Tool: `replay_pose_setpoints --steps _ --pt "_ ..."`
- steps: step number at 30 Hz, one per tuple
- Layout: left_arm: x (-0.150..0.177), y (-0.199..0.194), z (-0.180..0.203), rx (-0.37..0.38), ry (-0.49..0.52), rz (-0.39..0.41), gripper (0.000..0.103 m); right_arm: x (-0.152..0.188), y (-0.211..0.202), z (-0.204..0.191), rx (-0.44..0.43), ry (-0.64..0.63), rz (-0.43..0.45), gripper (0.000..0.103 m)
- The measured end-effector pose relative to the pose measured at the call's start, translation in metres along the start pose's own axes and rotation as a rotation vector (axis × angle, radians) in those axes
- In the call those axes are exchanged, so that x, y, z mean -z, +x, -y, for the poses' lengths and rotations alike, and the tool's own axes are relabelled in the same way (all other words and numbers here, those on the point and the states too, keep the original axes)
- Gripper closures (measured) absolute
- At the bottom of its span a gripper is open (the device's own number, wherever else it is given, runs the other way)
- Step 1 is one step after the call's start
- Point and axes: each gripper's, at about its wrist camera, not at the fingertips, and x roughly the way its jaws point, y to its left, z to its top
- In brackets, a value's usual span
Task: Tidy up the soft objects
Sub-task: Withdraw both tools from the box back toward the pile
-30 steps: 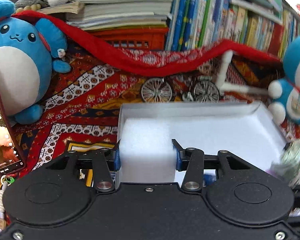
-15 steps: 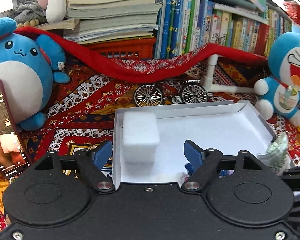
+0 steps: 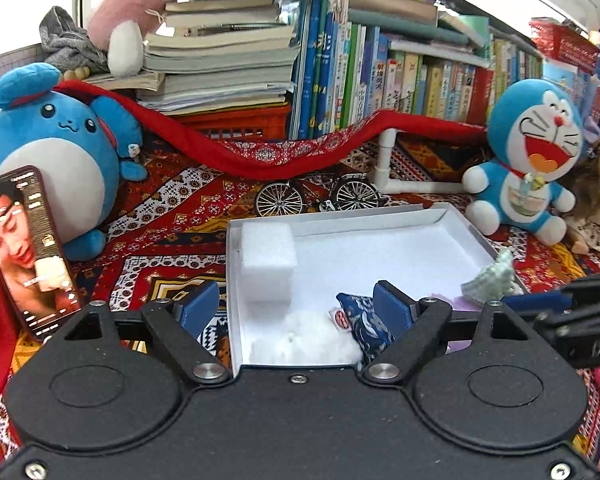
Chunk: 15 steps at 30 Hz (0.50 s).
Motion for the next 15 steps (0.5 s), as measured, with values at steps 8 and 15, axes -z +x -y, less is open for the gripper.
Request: replay_pose_setpoints --steps 8,15 --pt "0.02 -0.041 -0.016 0.02 -0.012 0.036 0.018 0.019 -0.038 0.013 0.014 -0.031 0.067 0.032" --pt "0.048 -0.065 -0.023 0.066 -0.029 0.026 0.018 0.049 -0.066 0.019 -0.01 -0.098 0.121 0.021"
